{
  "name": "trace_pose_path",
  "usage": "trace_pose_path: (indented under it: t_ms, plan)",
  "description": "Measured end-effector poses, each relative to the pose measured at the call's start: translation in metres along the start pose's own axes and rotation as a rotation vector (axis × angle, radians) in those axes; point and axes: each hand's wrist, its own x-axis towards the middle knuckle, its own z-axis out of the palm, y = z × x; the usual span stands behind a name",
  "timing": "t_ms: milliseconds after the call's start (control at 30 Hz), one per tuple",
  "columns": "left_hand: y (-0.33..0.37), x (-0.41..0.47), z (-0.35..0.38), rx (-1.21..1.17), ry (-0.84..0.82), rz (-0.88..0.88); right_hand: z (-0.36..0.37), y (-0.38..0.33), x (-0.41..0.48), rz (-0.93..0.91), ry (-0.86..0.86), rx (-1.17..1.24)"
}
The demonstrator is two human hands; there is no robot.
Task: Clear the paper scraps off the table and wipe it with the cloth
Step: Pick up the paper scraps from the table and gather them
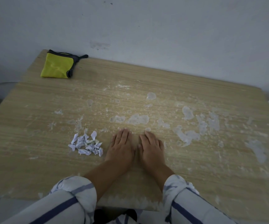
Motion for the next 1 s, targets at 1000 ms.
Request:
trace_pose_path:
  t_ms: [1000]
  plan:
    - [-0.060,0.069,-0.045,-0.237,0.078,-0.476,0.000,-0.092,0.159,-0.140,-0.014,0.146]
